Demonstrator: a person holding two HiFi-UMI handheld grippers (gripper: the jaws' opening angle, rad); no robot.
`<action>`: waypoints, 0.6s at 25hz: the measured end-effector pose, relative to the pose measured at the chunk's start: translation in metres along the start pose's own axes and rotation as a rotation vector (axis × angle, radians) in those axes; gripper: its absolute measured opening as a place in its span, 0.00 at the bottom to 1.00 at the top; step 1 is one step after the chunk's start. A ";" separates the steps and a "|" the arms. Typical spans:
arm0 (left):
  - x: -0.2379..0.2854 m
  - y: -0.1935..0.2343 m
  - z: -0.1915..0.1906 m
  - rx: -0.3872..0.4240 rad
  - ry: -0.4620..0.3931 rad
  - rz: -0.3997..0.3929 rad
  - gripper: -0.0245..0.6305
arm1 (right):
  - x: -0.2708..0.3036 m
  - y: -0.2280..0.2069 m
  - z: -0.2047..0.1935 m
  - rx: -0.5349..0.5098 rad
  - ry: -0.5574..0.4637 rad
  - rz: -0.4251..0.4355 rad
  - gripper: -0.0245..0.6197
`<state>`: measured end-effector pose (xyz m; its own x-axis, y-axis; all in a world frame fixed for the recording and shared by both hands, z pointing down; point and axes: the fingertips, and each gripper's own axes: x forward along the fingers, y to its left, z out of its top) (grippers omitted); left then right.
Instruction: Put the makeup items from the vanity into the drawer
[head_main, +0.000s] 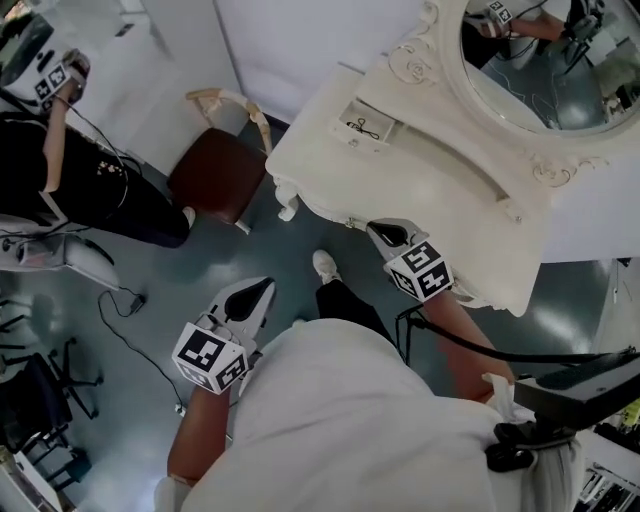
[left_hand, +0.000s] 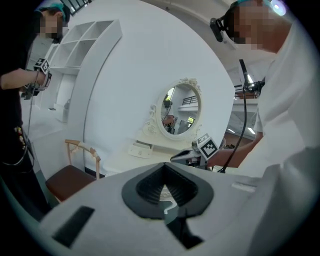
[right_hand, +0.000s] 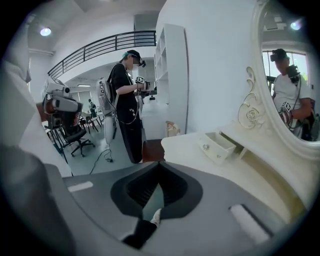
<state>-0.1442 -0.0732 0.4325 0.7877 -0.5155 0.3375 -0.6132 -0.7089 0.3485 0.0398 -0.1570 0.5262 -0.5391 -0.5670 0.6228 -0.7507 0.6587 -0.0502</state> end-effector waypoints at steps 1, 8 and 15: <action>-0.005 -0.005 -0.005 0.000 0.001 -0.002 0.03 | -0.007 0.013 -0.005 0.005 -0.006 0.006 0.04; -0.036 -0.036 -0.029 0.026 -0.003 -0.040 0.03 | -0.044 0.079 -0.026 0.004 -0.036 0.002 0.04; -0.061 -0.055 -0.047 0.047 -0.001 -0.052 0.03 | -0.063 0.128 -0.037 -0.010 -0.050 0.010 0.04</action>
<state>-0.1613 0.0199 0.4334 0.8182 -0.4779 0.3195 -0.5683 -0.7563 0.3241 -0.0087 -0.0186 0.5094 -0.5654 -0.5841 0.5824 -0.7413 0.6695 -0.0482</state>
